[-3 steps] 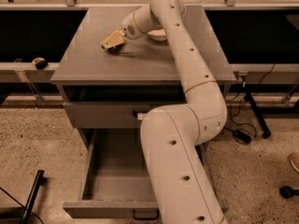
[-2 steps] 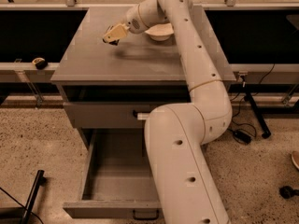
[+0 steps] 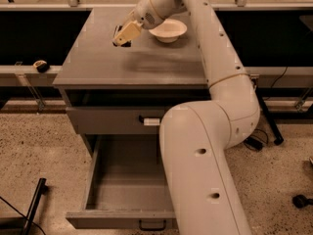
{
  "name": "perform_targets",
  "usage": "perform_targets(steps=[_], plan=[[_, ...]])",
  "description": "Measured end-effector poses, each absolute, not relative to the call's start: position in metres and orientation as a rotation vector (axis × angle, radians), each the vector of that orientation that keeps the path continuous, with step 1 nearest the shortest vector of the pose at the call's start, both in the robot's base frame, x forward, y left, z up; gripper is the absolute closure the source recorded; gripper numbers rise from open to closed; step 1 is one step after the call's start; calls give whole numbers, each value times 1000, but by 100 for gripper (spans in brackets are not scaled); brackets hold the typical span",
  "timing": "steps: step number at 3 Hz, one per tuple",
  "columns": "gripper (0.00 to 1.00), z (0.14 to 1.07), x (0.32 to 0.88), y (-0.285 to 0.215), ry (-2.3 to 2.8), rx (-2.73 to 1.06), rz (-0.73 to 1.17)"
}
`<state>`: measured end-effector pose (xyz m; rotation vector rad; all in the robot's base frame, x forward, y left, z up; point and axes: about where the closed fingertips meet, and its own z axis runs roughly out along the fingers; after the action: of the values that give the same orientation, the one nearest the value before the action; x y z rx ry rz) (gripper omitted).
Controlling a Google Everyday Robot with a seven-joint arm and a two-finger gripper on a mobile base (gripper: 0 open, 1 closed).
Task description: Place rxbar chocolate into middle drawer
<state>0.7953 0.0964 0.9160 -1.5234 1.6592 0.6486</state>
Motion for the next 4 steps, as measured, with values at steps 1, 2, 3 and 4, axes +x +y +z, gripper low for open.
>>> perform_targets(steps=[1,2,3,4], plan=[[100,916,766,82,1694,-1572,691],[100,927,722,78,1672,-1641,664],[100,926,722,78,1673,-1641,665],[100,916,697,84,1615,-1609,764]])
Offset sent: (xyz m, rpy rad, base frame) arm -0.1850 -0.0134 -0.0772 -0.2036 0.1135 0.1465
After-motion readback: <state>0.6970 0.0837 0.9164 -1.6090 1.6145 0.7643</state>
